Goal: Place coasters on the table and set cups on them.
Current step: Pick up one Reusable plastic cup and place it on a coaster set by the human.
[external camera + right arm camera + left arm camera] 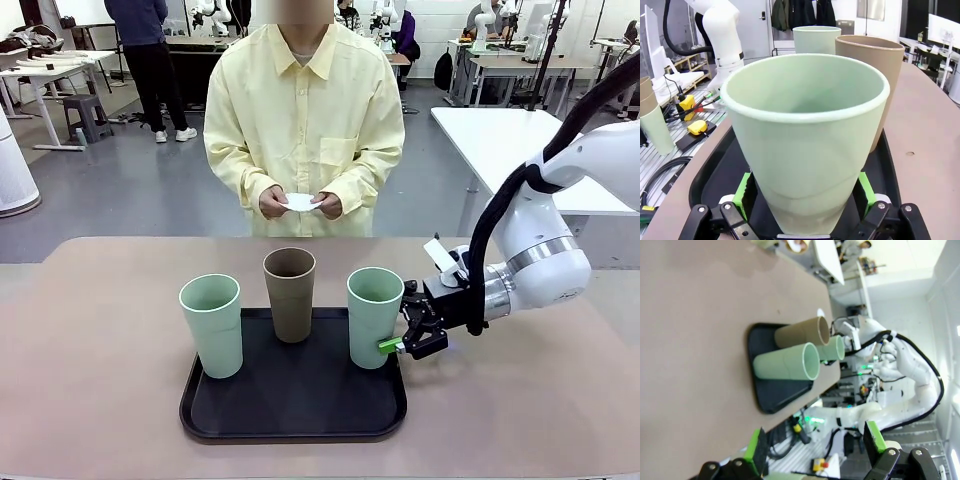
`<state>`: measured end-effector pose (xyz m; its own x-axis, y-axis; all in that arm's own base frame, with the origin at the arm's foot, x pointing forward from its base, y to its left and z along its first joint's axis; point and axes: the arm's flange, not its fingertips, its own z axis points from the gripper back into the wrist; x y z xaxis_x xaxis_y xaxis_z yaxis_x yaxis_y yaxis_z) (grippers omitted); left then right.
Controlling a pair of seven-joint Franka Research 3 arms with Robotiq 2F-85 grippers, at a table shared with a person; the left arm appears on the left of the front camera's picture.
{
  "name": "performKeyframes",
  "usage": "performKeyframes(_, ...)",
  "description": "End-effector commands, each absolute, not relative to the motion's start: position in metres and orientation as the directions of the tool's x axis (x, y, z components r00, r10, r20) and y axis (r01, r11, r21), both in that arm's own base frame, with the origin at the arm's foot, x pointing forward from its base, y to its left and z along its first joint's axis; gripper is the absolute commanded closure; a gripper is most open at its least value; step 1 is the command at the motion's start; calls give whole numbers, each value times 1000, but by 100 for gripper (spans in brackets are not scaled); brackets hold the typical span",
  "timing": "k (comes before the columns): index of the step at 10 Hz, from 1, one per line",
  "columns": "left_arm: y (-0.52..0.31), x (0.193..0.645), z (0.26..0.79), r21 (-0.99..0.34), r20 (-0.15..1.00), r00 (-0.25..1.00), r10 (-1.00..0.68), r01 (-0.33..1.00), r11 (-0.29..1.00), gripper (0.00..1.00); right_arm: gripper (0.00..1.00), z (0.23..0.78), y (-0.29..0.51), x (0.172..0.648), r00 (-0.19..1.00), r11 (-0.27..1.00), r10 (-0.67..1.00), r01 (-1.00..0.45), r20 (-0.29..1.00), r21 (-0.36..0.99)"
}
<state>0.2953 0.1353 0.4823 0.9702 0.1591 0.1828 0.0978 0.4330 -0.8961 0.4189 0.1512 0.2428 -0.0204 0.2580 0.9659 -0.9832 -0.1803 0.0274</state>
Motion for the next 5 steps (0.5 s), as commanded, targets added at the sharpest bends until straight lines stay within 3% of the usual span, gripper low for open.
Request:
performKeyframes(1, 135, 297, 483, -900, 195, 968, 159, 112, 420, 0, 0, 240, 165, 426, 15, -159, 243, -986, 970, 55)
performKeyframes(4, 135, 297, 483, -900, 195, 968, 159, 112, 420, 0, 0, 239, 169, 426, 24, -192, 226, -979, 974, 68)
performKeyframes(5, 135, 297, 483, -900, 195, 968, 159, 112, 420, 0, 59, 238, 169, 427, 26, -196, 224, -978, 974, 71)
